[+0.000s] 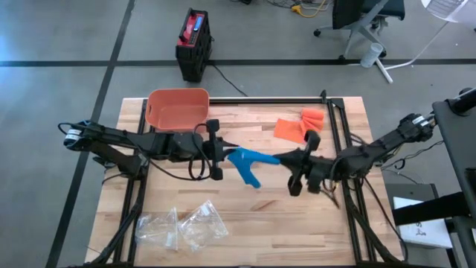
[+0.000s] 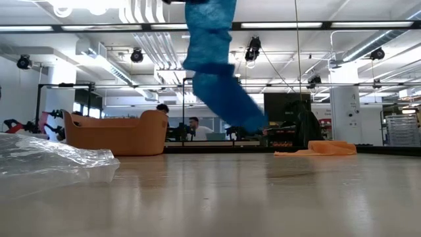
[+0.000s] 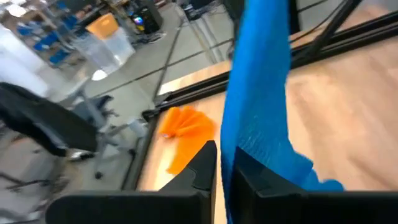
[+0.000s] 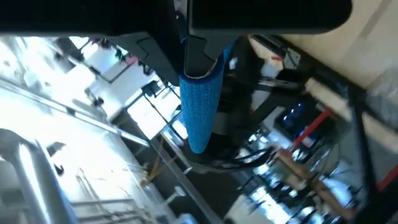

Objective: Roll bandage
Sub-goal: Roll the blue bandage

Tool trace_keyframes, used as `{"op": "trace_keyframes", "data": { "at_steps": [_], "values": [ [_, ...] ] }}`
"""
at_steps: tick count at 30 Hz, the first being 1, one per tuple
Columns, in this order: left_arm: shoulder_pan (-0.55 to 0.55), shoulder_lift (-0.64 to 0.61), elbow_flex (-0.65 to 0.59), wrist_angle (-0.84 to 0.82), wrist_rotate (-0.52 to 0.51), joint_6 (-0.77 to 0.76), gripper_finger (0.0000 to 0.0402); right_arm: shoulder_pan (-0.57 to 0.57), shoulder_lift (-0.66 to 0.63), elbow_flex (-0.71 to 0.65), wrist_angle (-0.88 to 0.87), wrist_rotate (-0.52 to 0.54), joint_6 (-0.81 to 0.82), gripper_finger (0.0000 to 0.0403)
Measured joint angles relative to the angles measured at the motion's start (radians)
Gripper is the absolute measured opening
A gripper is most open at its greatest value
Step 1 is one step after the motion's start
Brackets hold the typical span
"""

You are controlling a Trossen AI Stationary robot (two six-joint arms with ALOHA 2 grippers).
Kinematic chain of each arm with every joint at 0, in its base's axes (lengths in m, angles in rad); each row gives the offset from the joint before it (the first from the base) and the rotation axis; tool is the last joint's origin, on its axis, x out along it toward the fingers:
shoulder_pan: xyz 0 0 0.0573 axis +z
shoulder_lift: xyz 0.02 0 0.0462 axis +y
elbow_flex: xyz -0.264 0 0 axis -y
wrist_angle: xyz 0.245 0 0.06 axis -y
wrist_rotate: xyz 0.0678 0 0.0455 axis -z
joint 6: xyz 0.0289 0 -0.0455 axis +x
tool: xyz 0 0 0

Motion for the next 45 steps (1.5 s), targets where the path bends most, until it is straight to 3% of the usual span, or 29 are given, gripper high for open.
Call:
{"op": "trace_keyframes", "data": {
  "at_steps": [12,20,33,41,45],
  "values": [
    [-0.003,-0.002,0.000,-0.008,0.061,-0.129,0.0099,-0.012,-0.107,0.000,-0.024,0.055,0.255,0.0002],
    [-0.007,-0.001,0.000,-0.033,0.061,-0.181,0.0159,-0.012,-0.158,0.000,-0.045,0.055,0.310,0.0002],
    [-0.005,-0.004,0.002,-0.038,0.065,-0.217,0.0208,-0.011,-0.185,0.000,-0.145,0.123,0.479,0.0002],
    [0.000,-0.035,0.006,0.028,0.142,-0.143,0.0251,-0.011,-0.205,0.001,-0.134,0.125,0.645,0.0002],
    [0.013,-0.035,0.006,0.132,0.259,-0.089,0.0274,-0.012,-0.211,0.002,-0.136,0.126,0.714,0.0002]
  ]
}}
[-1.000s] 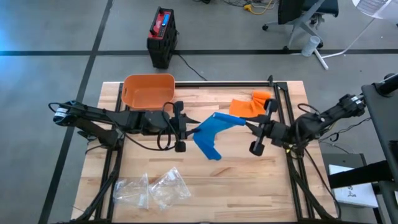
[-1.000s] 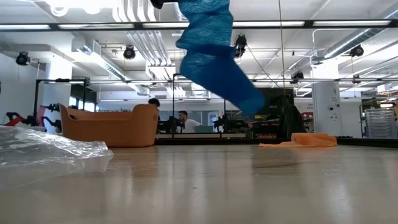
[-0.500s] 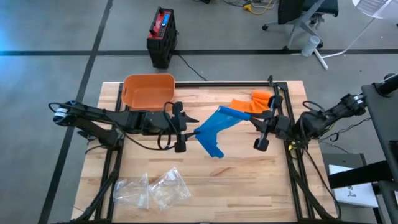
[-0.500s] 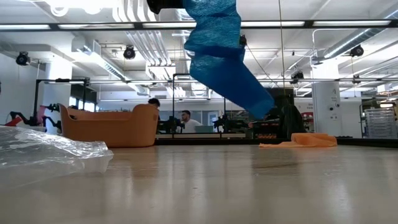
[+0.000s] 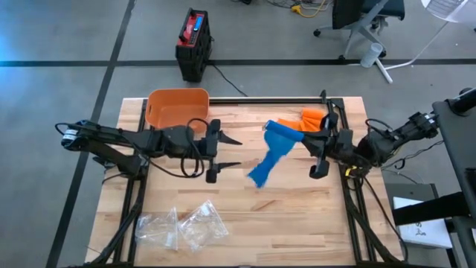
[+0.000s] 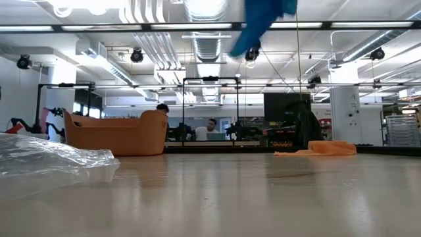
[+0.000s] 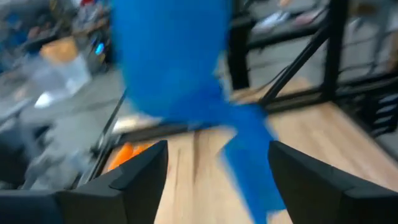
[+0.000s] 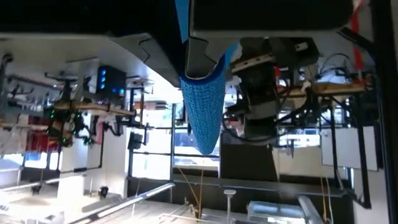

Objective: Roll bandage
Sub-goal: Roll the blue bandage

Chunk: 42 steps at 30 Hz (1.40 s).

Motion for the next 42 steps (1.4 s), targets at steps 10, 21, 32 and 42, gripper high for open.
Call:
{"op": "trace_keyframes", "data": {
  "at_steps": [10,21,32,42],
  "values": [
    [0.023,0.002,-0.076,0.060,0.063,0.029,0.0282,0.000,-0.006,0.010,0.006,0.000,0.078,0.0002],
    [0.034,0.037,-0.410,0.495,0.019,-0.017,0.0243,0.000,-0.006,0.109,-0.002,-0.056,-0.018,0.0002],
    [0.046,0.258,-0.467,0.795,0.065,-0.151,0.0209,0.000,0.004,0.223,-0.045,-0.162,-0.038,0.0002],
    [0.050,0.587,-0.331,1.210,0.144,-0.206,0.0204,0.001,0.010,0.278,-0.059,-0.415,-0.037,0.0002]
  ]
}}
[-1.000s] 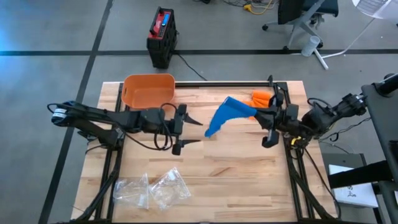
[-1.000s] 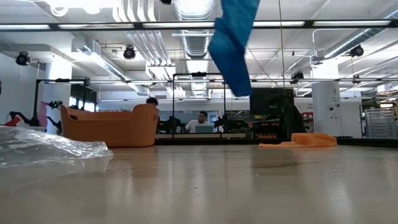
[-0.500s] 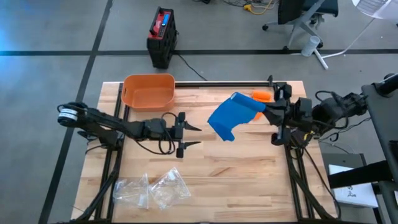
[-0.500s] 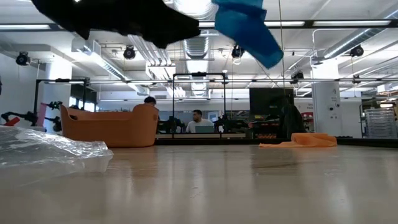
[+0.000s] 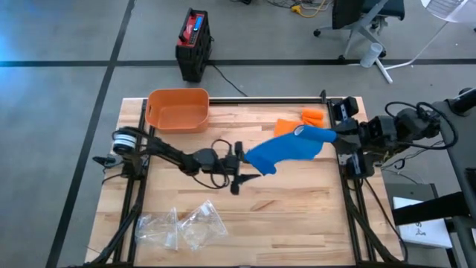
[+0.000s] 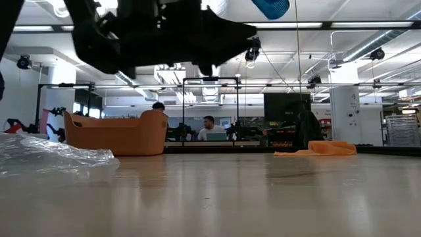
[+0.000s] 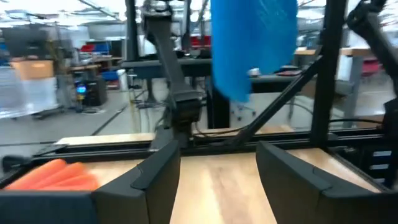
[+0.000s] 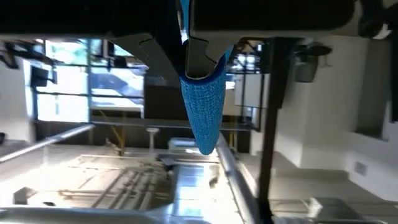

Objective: Roll bandage
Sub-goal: Roll the blue bandage

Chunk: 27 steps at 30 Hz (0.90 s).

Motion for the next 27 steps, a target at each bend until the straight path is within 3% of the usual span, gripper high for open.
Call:
{"op": "trace_keyframes", "data": {
  "at_steps": [4,8,18,27],
  "values": [
    [-0.009,0.078,0.119,0.007,0.075,-0.018,0.0214,0.000,0.000,0.000,0.000,-0.001,0.001,0.0003],
    [-0.011,0.124,0.188,-0.003,0.071,-0.019,0.0224,0.000,0.000,0.000,-0.001,-0.002,0.004,0.0003],
    [-0.048,0.121,0.205,0.009,0.127,0.027,0.0232,0.000,-0.001,0.000,-0.015,-0.001,0.003,0.0003],
    [-0.062,0.119,0.235,0.008,0.049,0.081,0.0238,0.000,0.000,0.000,-0.017,0.002,0.010,0.0003]
  ]
}}
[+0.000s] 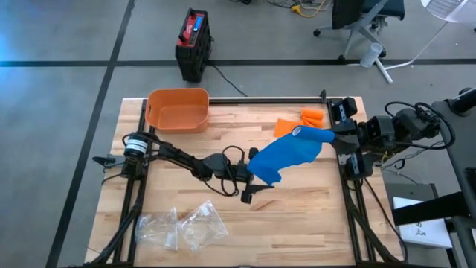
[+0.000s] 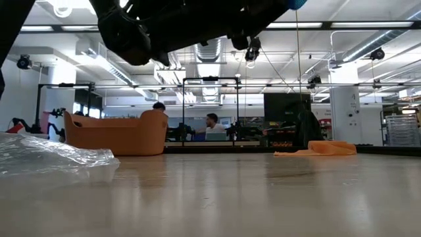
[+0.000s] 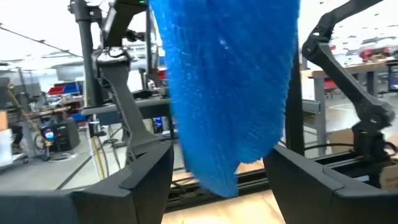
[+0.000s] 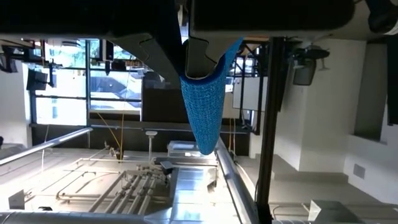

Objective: Roll bandage
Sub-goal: Roll the blue bandage

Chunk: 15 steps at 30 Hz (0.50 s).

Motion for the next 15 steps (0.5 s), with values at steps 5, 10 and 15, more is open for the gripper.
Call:
{"op": "trace_keyframes", "data": {
  "at_steps": [5,10,15],
  "values": [
    [-0.002,0.000,0.000,-0.009,0.003,0.008,0.0232,0.000,0.000,0.000,0.000,0.000,-0.001,0.0003],
    [-0.001,0.000,0.000,-0.029,0.002,0.020,0.0231,0.000,0.000,0.000,-0.001,0.000,-0.001,0.0003],
    [-0.001,0.000,-0.001,-0.083,-0.031,0.030,0.0231,0.000,0.000,0.000,-0.002,0.000,-0.003,0.0003]
  ]
}}
